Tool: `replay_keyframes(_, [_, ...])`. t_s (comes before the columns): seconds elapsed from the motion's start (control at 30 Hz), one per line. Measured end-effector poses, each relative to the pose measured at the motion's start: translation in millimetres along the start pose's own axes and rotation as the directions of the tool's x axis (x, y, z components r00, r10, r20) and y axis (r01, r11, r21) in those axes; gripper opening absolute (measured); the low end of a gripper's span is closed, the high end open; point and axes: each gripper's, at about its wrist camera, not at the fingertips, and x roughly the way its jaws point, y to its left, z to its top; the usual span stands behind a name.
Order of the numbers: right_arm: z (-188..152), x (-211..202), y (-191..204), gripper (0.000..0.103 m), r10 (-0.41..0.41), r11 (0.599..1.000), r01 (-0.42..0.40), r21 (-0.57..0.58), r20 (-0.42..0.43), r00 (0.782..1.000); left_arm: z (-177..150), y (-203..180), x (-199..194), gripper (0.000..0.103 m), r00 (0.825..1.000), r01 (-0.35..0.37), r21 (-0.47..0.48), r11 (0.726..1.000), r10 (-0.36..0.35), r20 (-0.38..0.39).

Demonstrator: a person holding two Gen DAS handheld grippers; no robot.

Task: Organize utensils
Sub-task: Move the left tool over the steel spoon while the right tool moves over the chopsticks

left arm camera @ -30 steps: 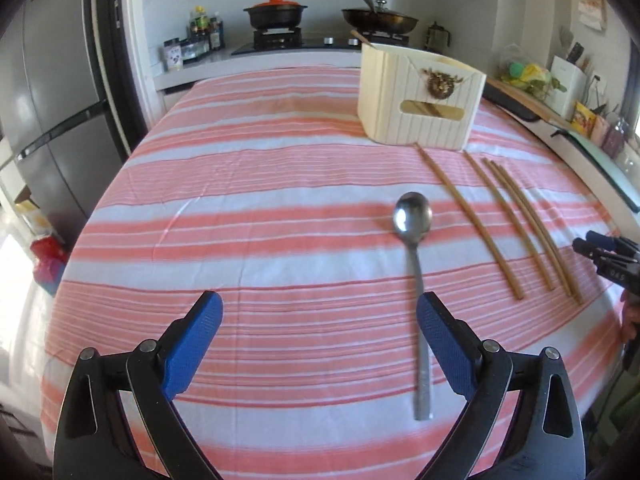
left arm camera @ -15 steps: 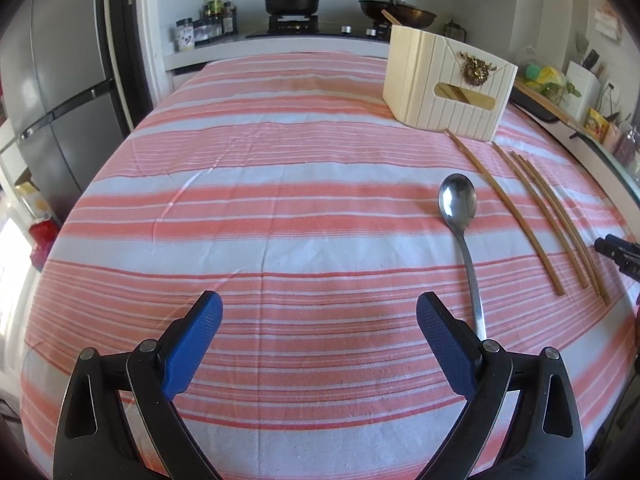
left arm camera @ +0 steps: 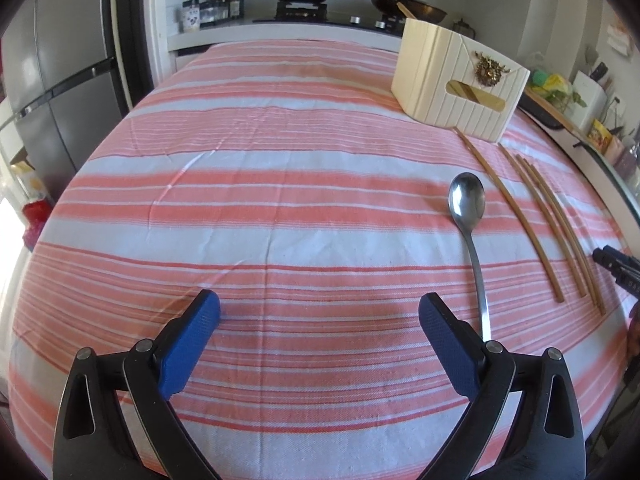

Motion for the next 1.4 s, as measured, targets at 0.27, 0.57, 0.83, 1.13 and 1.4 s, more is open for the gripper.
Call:
replay_keyframes(0.27, [0,0,0,0.057,0.002,1.0,-0.002,0.003,0.0,1.0,2,-1,3,0.102,1.0,-0.011,0.01,1.0,0.011,-0.017])
replay_keyframes(0.57, [0,0,0,0.057,0.0,1.0,0.0,0.002,0.001,1.0,1,1,2,0.102,1.0,0.0,-0.001,1.0,0.0,-0.012])
replay_keyframes(0.83, [0,0,0,0.057,0.002,1.0,-0.002,0.004,0.002,1.0,1,0,3,0.102,1.0,-0.001,0.0,1.0,0.001,-0.012])
replay_keyframes(1.13, [7,-2,-3,0.057,0.073,0.993,-0.07,0.096,-0.023,0.997,1,2,2,0.102,1.0,0.009,-0.009,1.0,-0.009,-0.007])
replay_keyframes(1.4, [32,16,53,0.037,0.173,0.985,-0.172,0.017,-0.111,0.979,2,4,1,0.102,1.0,0.021,-0.02,1.0,-0.021,0.0])
